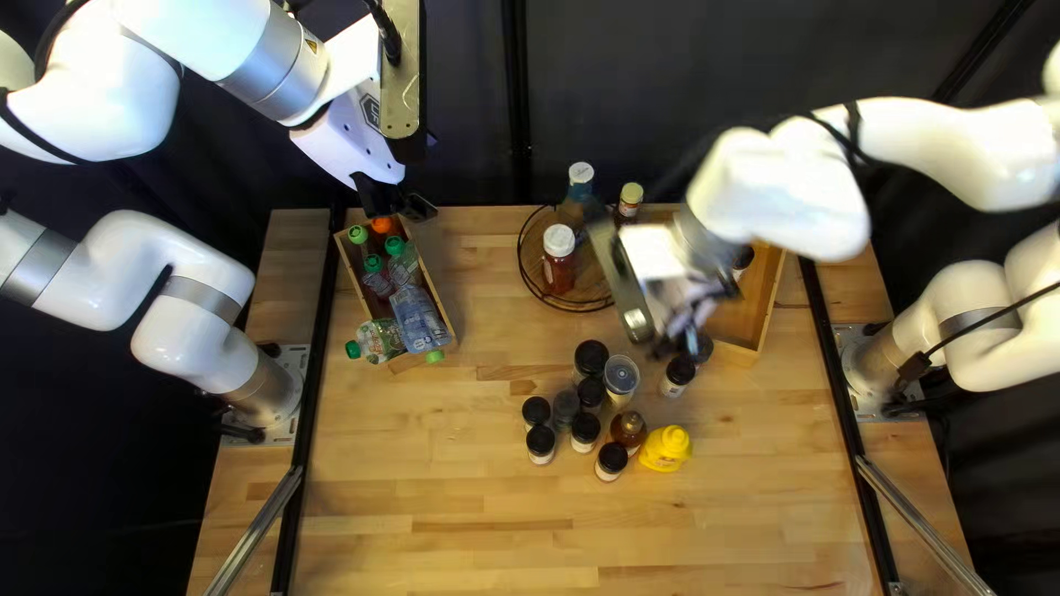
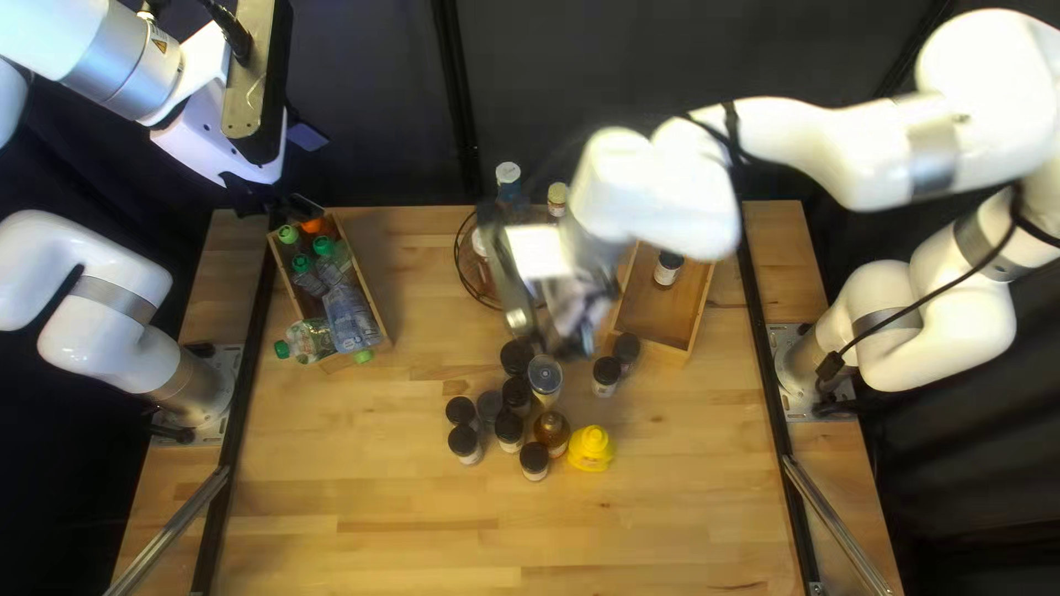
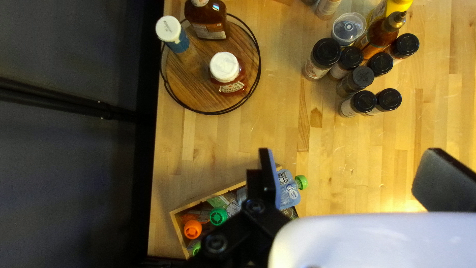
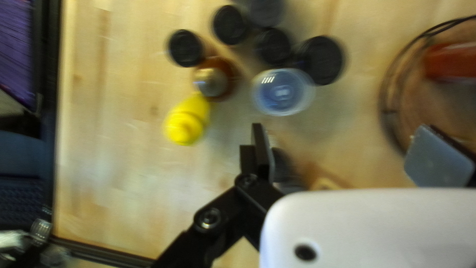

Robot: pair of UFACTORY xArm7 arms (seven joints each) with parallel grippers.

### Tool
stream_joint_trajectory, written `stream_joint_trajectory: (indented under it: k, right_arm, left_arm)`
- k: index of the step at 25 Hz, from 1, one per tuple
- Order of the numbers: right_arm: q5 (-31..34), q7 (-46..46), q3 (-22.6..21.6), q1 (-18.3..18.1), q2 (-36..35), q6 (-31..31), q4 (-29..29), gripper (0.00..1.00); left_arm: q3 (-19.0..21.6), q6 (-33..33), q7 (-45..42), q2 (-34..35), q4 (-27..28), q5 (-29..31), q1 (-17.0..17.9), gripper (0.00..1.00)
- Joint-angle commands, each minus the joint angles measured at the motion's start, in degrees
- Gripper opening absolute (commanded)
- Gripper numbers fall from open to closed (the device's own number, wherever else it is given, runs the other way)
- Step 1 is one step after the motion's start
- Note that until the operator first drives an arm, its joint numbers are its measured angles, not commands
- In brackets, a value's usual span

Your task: Separate condiments, baby food and spices and place it in 3 different racks/containers

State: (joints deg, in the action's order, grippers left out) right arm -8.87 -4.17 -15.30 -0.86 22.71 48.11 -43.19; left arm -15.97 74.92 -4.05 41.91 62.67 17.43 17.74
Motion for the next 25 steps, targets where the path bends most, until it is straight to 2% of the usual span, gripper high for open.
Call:
stream_joint_trajectory:
  k: [1, 8, 11, 19, 20, 21, 22, 25]
  right_arm:
    - [0.9, -8.7, -5.2, 0.5, -0.6, -2.8, 3.1, 1.00]
    - [3.5, -15.2, -8.0, -1.0, -7.5, -6.9, 4.1, 1.00]
    - [6.8, -18.4, -9.1, -2.1, -11.8, -8.2, 3.2, 1.00]
    - [12.9, -24.0, -9.9, -3.4, -17.8, -9.4, 2.4, 1.00]
    - [13.3, -24.4, -9.9, -3.4, -18.3, -9.4, 2.3, 0.95]
    - [13.7, -24.9, -10.0, -3.4, -18.8, -9.3, 2.1, 0.64]
    - [14.2, -25.5, -10.1, -3.3, -19.2, -9.1, 1.8, 0.00]
    - [14.6, -25.9, -10.3, -3.2, -19.8, -8.0, 1.2, 0.00]
  left_arm:
    - [0.0, 0.0, 0.0, 0.0, 0.0, 0.0, 0.0, 1.00]
    - [0.0, 0.0, 0.0, 0.0, 0.0, 0.0, 0.0, 1.00]
    - [0.0, 0.0, 0.0, 0.0, 0.0, 0.0, 0.0, 1.00]
    - [0.0, 0.0, 0.0, 0.0, 0.0, 0.0, 0.0, 1.00]
    - [0.0, 0.0, 0.0, 0.0, 0.0, 0.0, 0.0, 1.00]
    - [0.0, 0.0, 0.0, 0.0, 0.0, 0.0, 0.0, 1.00]
    - [0.0, 0.0, 0.0, 0.0, 0.0, 0.0, 0.0, 1.00]
    - [0.0, 0.0, 0.0, 0.0, 0.0, 0.0, 0.0, 1.00]
